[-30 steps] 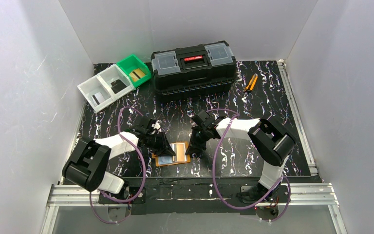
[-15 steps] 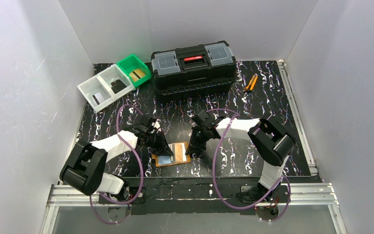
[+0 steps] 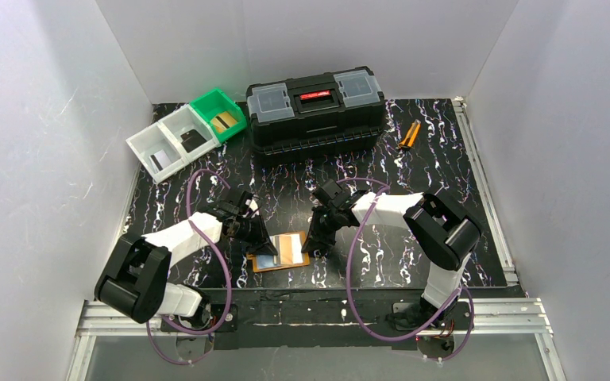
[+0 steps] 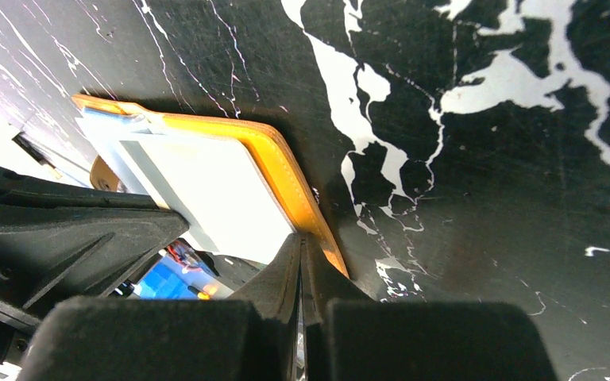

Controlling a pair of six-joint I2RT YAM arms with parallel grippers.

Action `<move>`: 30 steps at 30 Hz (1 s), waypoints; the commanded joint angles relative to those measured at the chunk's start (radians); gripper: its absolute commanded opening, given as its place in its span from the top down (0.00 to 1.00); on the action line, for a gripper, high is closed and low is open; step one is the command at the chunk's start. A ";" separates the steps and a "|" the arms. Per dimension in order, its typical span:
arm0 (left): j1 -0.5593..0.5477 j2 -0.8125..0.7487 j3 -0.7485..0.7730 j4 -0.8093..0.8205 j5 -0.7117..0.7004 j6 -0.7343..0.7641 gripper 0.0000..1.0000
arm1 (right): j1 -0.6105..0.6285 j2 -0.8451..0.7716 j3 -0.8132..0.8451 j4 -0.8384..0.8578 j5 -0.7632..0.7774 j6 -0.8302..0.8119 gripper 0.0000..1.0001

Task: Take the credit cards out of the card holder
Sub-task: Remove the credit card from the card holder.

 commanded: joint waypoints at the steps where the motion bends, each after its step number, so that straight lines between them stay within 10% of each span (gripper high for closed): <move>1: 0.021 -0.027 0.013 -0.093 -0.062 0.035 0.97 | 0.006 0.053 -0.050 -0.098 0.091 -0.031 0.97; 30: 0.031 -0.004 -0.067 0.126 0.128 -0.044 0.82 | 0.007 0.066 -0.041 -0.097 0.080 -0.036 0.97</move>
